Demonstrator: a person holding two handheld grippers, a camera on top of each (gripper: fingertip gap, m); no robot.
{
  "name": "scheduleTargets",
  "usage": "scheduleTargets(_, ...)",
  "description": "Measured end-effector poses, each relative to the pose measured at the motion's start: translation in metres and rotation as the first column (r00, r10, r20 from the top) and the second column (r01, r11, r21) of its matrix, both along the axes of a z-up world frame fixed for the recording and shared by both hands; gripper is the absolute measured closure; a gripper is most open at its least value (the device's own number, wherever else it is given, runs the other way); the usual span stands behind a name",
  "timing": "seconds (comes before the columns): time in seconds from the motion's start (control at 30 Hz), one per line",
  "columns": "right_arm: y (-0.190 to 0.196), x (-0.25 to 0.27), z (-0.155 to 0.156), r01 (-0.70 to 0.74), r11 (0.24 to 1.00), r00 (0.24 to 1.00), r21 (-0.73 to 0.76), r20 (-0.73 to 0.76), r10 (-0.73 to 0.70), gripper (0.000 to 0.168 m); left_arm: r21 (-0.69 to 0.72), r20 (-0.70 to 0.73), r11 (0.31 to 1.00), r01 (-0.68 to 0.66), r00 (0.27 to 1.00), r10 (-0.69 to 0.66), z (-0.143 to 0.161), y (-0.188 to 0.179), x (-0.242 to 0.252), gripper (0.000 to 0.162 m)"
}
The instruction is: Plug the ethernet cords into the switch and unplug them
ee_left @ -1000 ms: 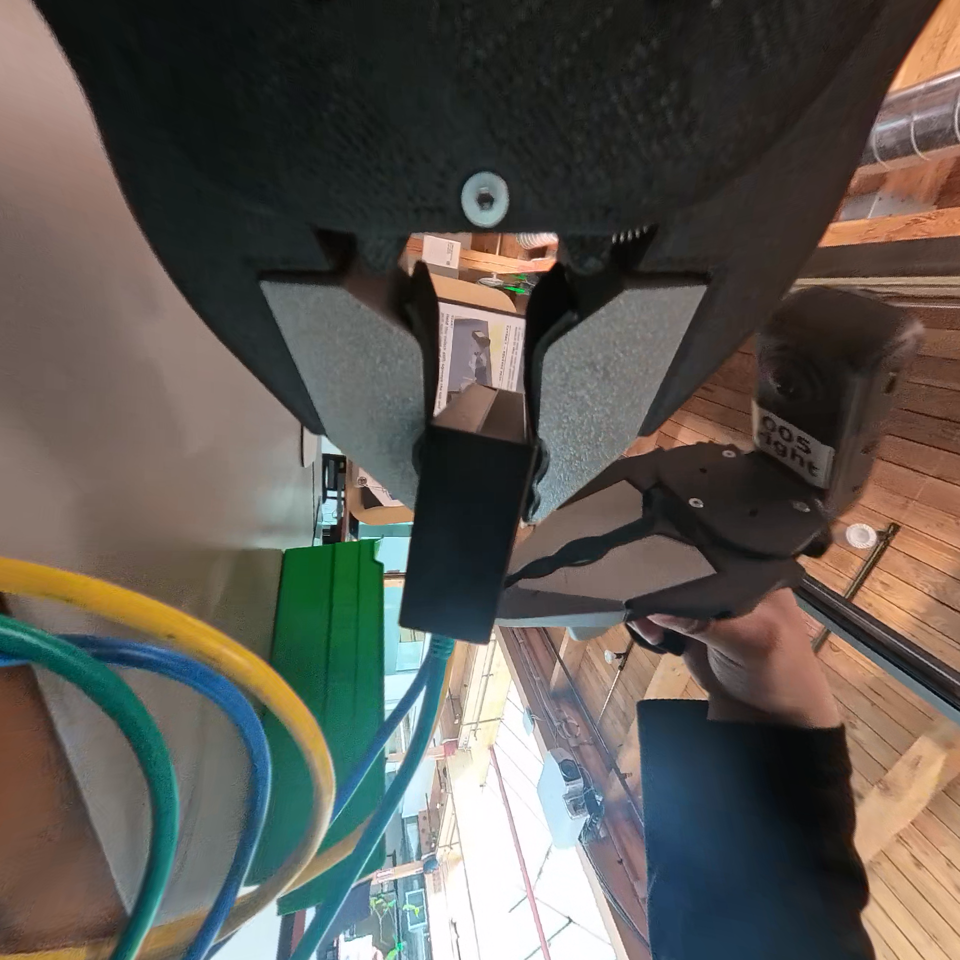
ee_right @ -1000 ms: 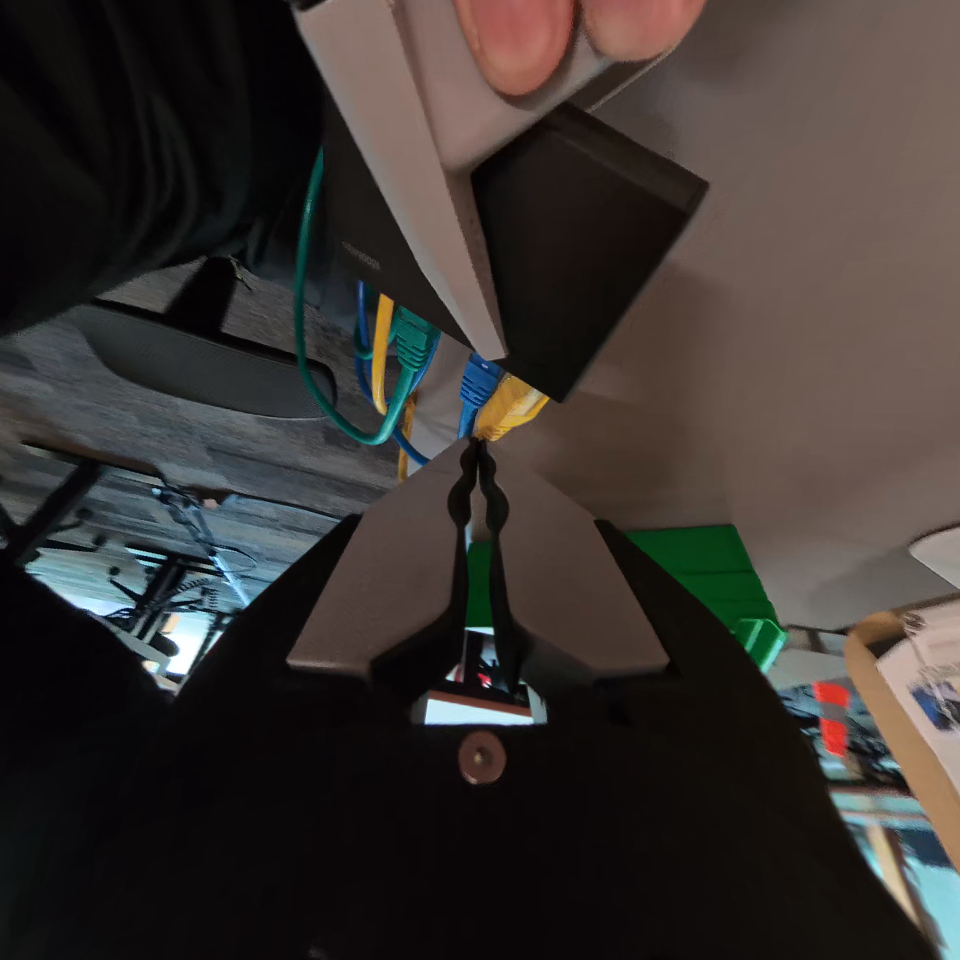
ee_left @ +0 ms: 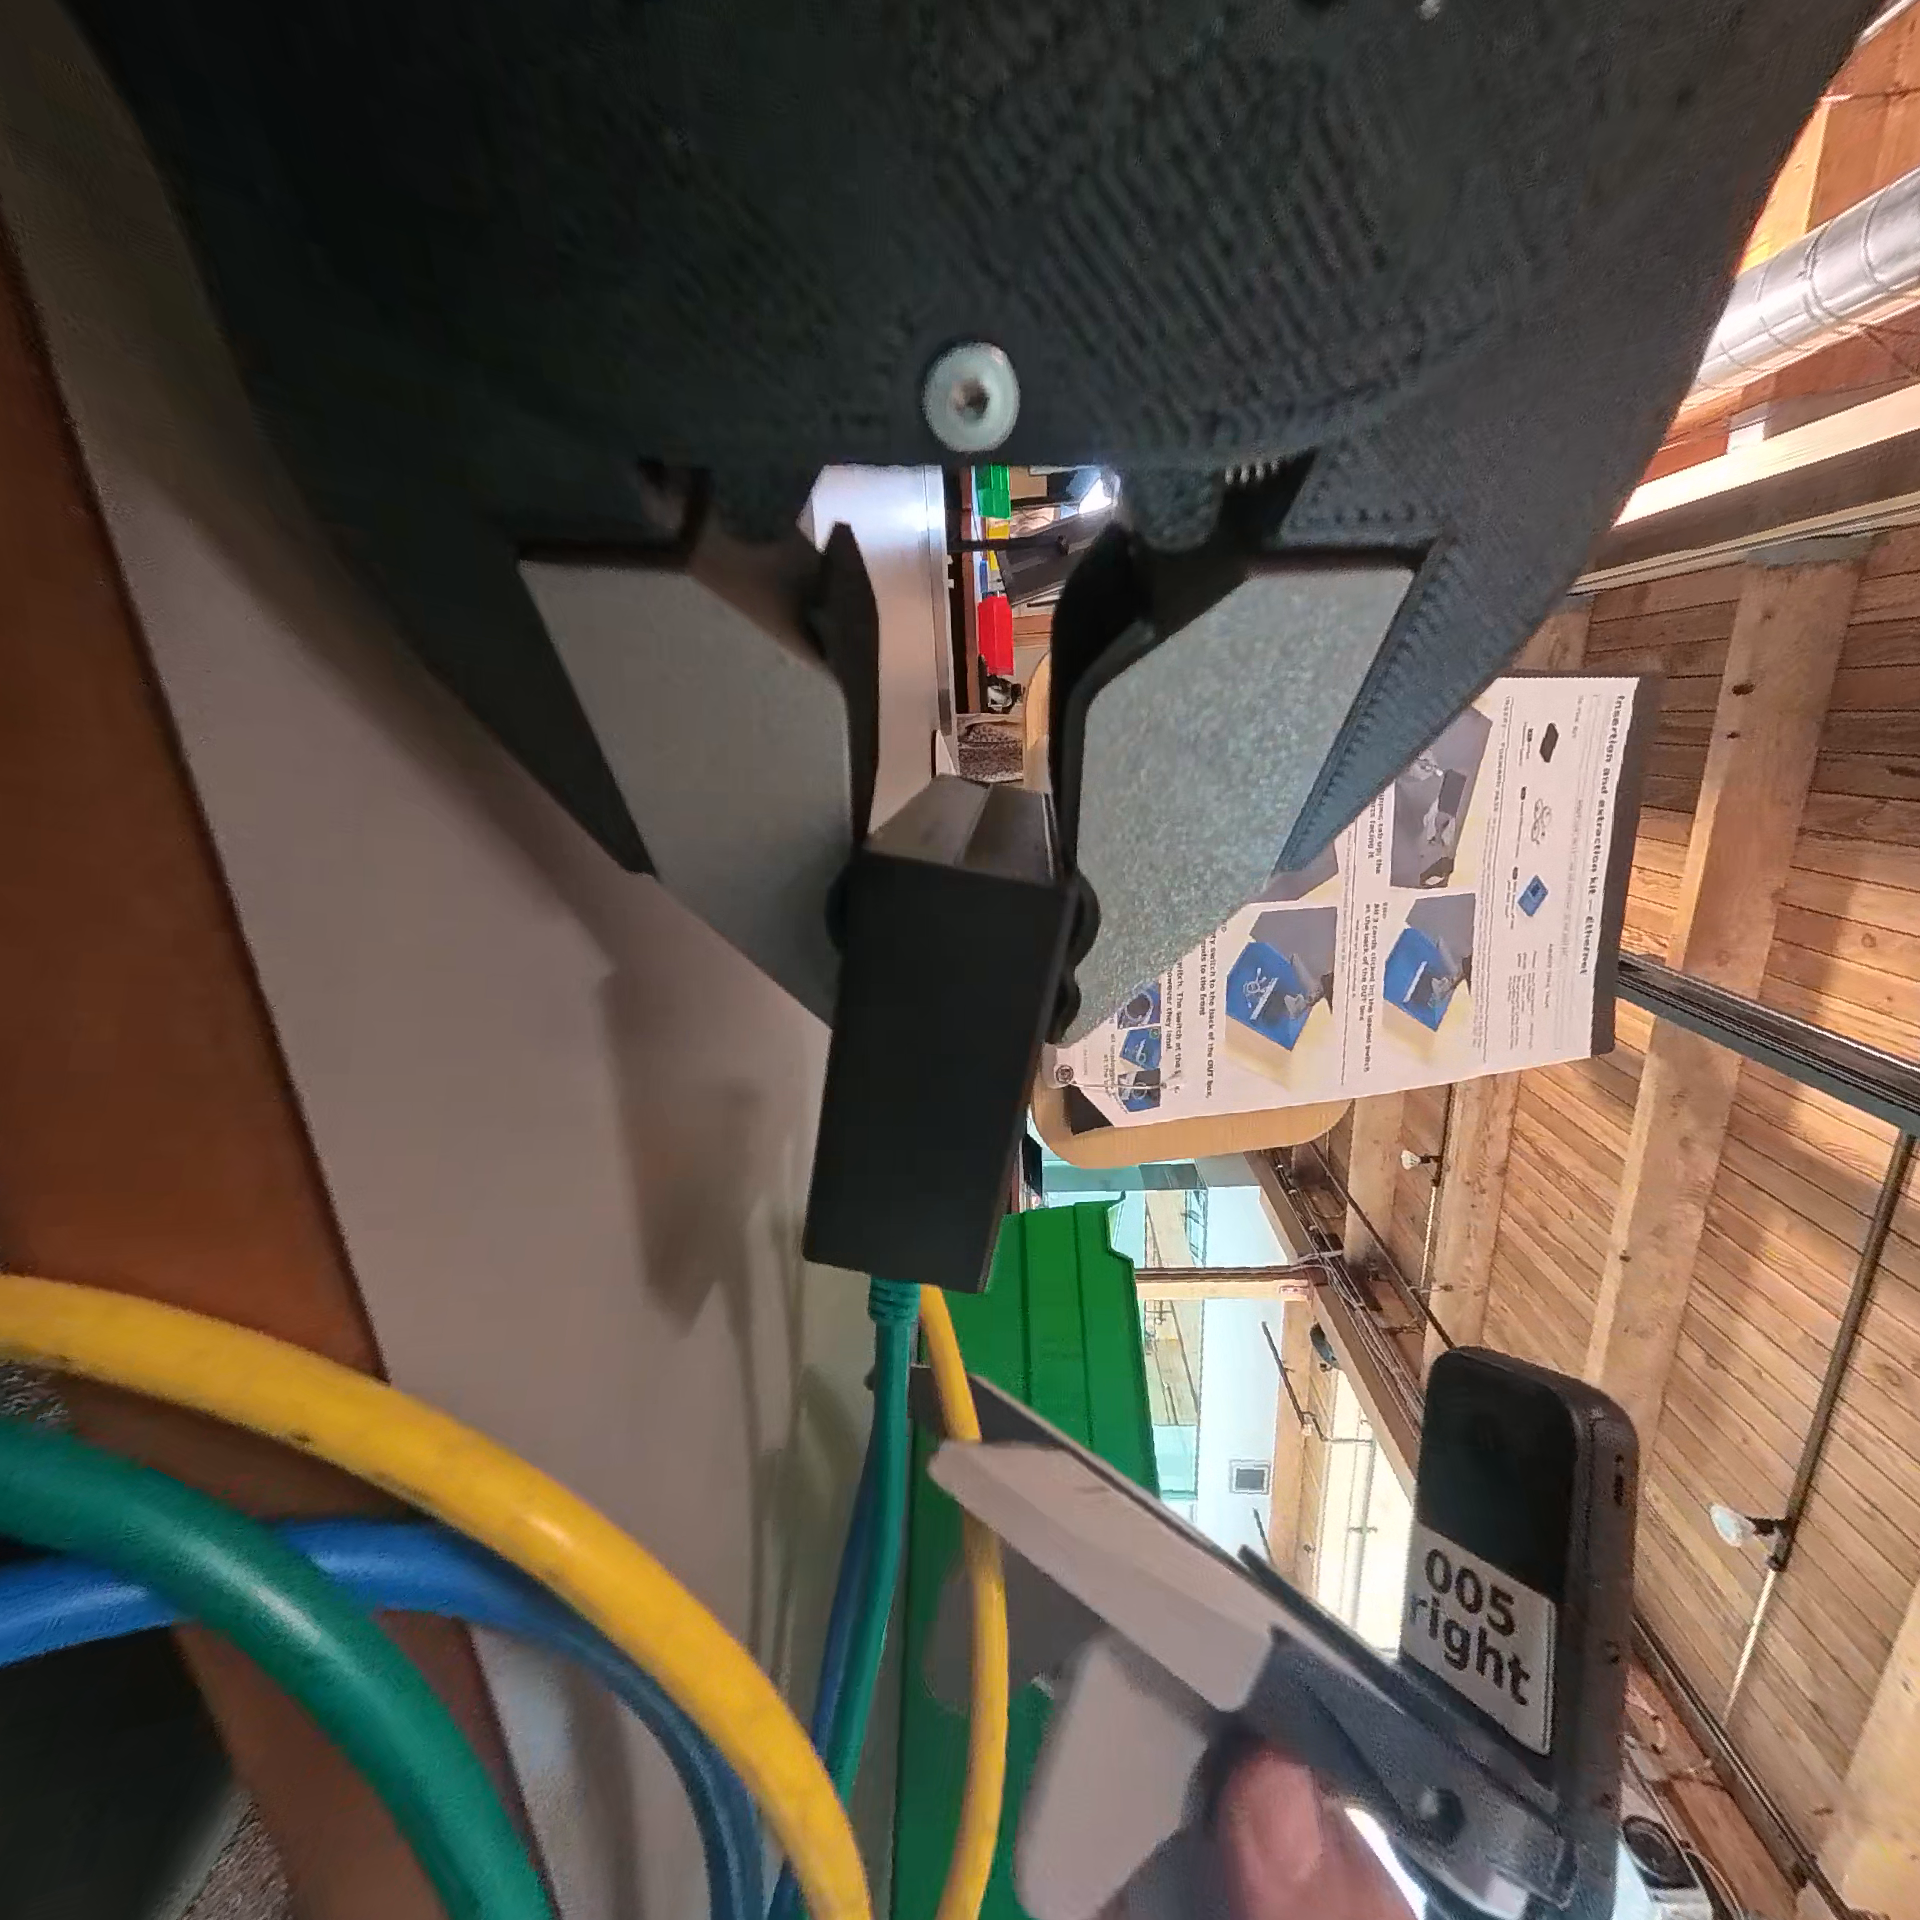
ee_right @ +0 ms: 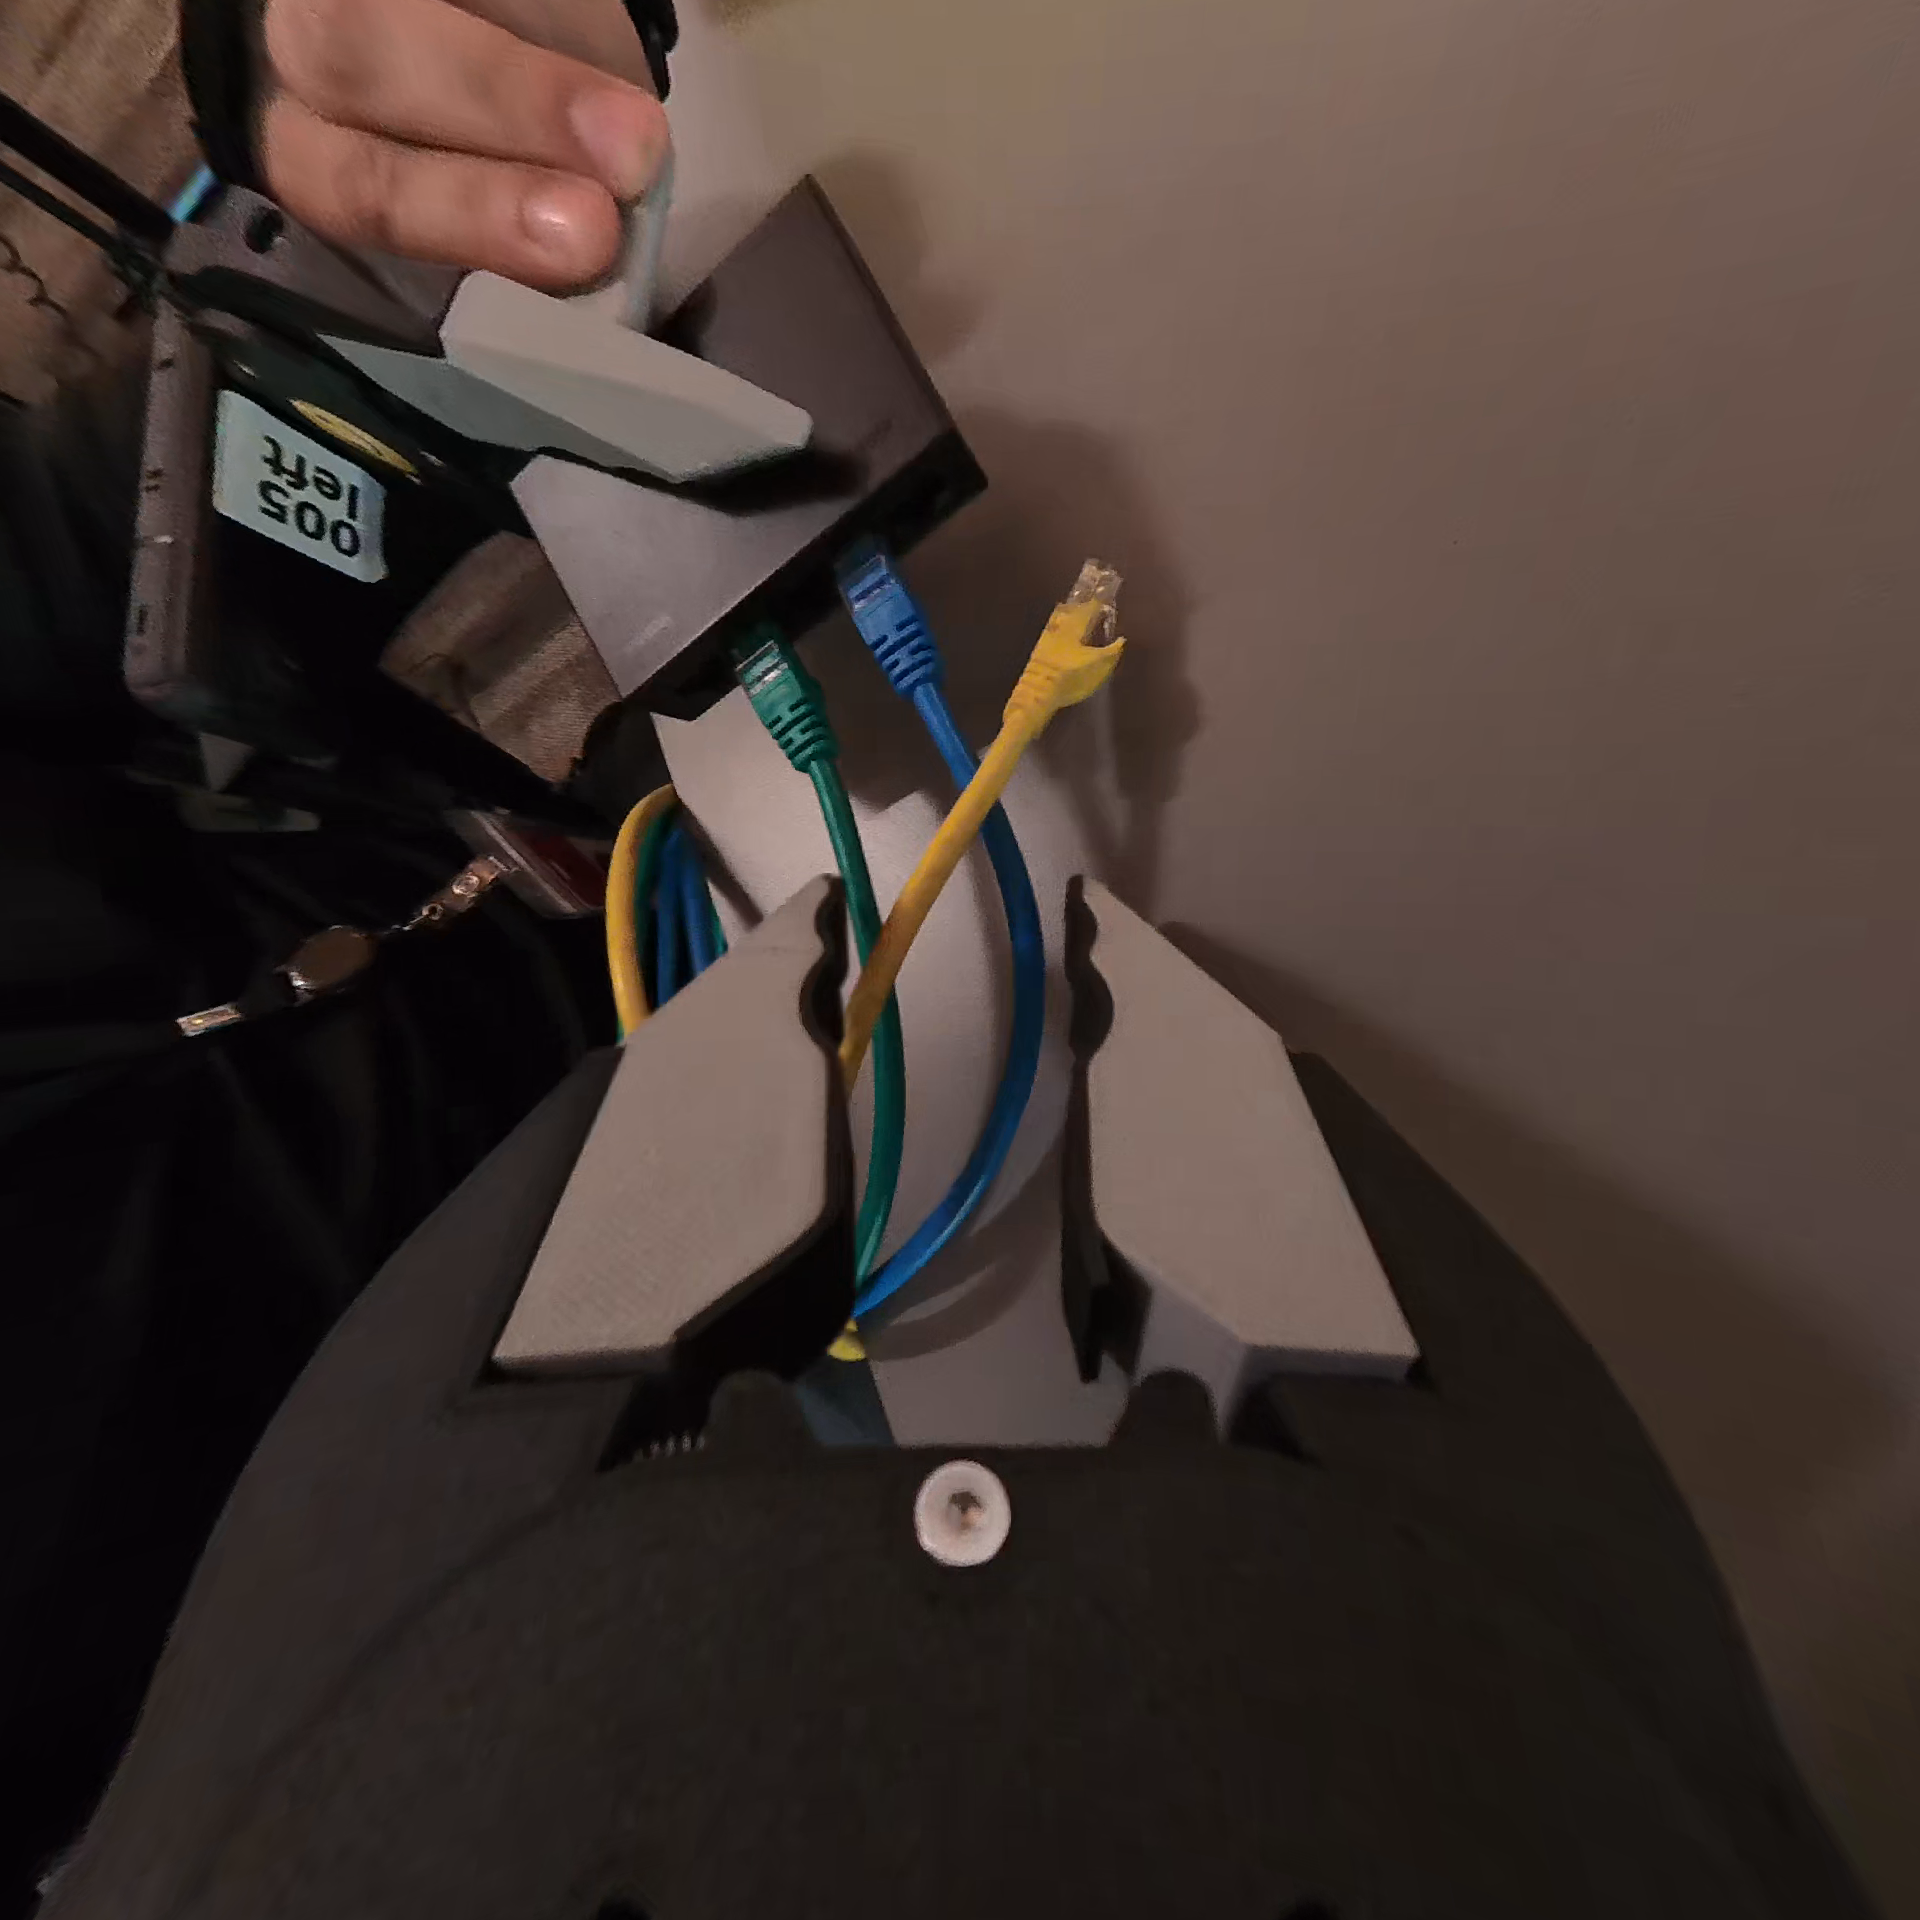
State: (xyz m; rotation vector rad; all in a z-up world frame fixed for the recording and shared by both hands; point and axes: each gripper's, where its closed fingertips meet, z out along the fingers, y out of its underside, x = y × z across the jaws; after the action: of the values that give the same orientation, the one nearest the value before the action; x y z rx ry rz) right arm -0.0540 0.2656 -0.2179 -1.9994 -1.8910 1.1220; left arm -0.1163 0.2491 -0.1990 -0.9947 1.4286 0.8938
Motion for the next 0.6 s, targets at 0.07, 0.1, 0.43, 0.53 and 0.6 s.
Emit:
scheduleTargets(0.07, 0.002, -0.002, 0.0, 0.01, 1.0, 1.0, 0.017, -0.014, -0.009, 0.146, -0.001, 0.003, 1.0, 0.0, 1.0, 0.0, 0.0, -0.001, -0.001, 0.131)
scheduleTargets(0.1, 0.003, -0.002, 0.0, 0.016, 0.999, 1.0, 0.028, -0.015, -0.015, 0.15, -0.001, 0.006, 1.0, -0.001, 1.0, 0.001, 0.0, -0.001, -0.001, 0.131)
scheduleTargets(0.43, -0.021, 0.025, 0.071, -0.009, 0.997, 0.982, -0.07, -0.188, -0.004, 0.167, 0.172, 0.026, 0.985, 0.019, 0.999, -0.024, 0.031, -0.013, -0.002, 0.131)
scheduleTargets(0.53, -0.058, 0.056, 0.131, -0.149, 0.98, 0.931, -0.132, -0.353, 0.094, 0.167, 0.329, 0.01, 0.943, 0.044, 0.999, -0.05, 0.055, -0.029, 0.0, 0.131)
scheduleTargets(0.6, -0.066, 0.077, 0.169, -0.156, 0.985, 0.893, -0.069, -0.437, 0.111, 0.167, 0.365, 0.014, 0.93, 0.039, 0.999, -0.048, 0.064, -0.032, -0.004, 0.131)
